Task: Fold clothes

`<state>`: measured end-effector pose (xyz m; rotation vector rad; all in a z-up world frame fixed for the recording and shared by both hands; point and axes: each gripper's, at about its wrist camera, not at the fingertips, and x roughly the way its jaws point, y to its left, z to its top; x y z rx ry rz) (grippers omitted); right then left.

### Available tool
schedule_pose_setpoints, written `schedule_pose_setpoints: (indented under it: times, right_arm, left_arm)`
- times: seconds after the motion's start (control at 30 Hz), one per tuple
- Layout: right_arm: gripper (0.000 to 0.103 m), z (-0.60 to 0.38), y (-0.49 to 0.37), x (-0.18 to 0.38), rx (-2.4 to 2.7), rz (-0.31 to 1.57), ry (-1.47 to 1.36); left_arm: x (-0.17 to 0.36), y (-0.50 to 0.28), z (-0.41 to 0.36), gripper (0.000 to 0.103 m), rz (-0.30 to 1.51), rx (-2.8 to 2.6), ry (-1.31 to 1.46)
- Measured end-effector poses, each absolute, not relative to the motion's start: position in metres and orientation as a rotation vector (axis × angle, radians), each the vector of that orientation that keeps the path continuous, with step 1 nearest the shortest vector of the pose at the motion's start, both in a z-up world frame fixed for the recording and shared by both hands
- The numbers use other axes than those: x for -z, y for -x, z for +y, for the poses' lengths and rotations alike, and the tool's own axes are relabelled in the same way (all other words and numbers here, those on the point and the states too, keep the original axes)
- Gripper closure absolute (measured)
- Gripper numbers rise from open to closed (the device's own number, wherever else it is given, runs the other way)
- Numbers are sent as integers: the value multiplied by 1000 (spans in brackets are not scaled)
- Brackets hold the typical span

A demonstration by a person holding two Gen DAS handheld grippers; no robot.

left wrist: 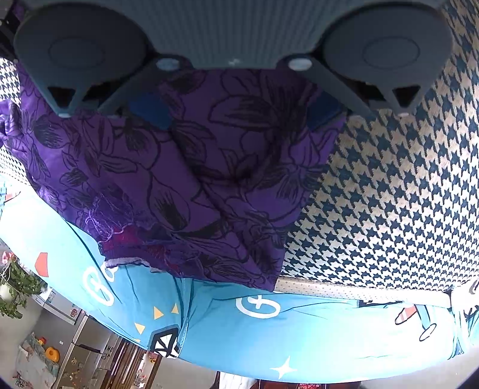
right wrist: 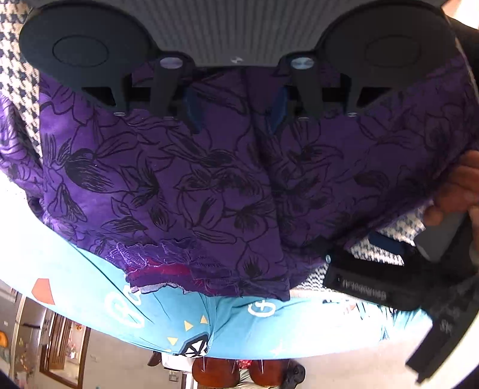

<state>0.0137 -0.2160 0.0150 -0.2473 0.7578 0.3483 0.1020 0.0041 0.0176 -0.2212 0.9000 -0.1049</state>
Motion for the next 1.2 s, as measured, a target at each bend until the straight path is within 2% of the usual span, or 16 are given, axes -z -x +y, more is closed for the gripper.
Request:
schedule_pose_setpoints:
  times: [0.53,0.63,0.7,0.83,0.9,1.2]
  right_arm:
    - [55,-213,-18,-8,-306,763,260]
    - [63,-213,-20,-8,-307,766,252]
    - [73,-213,-21,-10,-309,767,248]
    - [83,-216,-24,-13,-318,771,218]
    - [94,-220,-27,-18,-320,768,178]
    - [96,-288,-52,-55,-116,636,-238]
  left_arm:
    - [-19,-96,0,0,904,122,199]
    - [-18,-95,0,0,901,121,196]
    - [-19,-94,1,0,897,121,200]
    - [-19,-93,5,0,891,117,206]
    - [-19,-92,6,0,890,112,205]
    - [-17,-91,-4,0,883,157,198]
